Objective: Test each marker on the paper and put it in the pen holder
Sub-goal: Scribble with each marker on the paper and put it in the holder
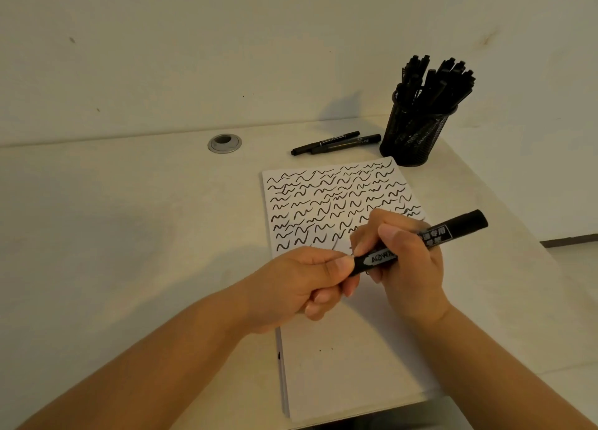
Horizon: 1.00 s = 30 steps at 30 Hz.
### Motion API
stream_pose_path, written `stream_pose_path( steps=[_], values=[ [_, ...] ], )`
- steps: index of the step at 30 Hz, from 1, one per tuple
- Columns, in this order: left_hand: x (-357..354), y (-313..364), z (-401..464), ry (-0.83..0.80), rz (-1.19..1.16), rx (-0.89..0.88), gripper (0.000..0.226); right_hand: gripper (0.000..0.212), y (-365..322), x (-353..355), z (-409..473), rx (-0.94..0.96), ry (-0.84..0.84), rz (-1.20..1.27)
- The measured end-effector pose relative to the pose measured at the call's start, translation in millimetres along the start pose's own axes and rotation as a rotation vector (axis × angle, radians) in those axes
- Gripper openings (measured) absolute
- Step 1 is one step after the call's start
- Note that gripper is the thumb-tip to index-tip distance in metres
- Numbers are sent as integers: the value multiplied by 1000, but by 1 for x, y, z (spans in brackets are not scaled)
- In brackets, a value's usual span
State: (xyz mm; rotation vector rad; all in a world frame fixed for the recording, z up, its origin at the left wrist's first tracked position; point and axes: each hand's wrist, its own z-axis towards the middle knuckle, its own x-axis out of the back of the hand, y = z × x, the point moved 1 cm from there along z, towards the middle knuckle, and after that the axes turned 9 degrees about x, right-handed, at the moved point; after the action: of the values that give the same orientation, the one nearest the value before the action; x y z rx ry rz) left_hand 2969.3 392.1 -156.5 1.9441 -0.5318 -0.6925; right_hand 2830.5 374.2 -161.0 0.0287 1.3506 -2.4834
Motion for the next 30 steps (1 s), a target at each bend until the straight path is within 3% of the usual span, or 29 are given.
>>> stream_pose_path(
  steps=[7, 11, 13, 17, 20, 26, 30],
  values=[
    [0, 2, 1, 241, 198, -155, 24, 39, -2, -2, 3, -97, 98, -131],
    [11, 3, -4, 456, 184, -227, 27, 49, -4, 6, 4, -113, 217, -406],
    [18, 5, -6, 581, 168, -237, 32, 48, -8, 8, 4, -11, 214, -561],
    [18, 7, -6, 705, 334, -260, 31, 16, -19, 0, 10, 394, -108, -1105],
    [11, 8, -2, 724, 482, -286, 30, 20, -16, 0, 16, 482, -332, -1331],
    [4, 25, 14, 753, 919, -352, 30, 15, -12, 25, 38, 368, -423, -1343],
    [19, 41, 41, 754, 1042, -285, 42, 17, -12, 55, 66, 235, -138, -1171]
  ],
)
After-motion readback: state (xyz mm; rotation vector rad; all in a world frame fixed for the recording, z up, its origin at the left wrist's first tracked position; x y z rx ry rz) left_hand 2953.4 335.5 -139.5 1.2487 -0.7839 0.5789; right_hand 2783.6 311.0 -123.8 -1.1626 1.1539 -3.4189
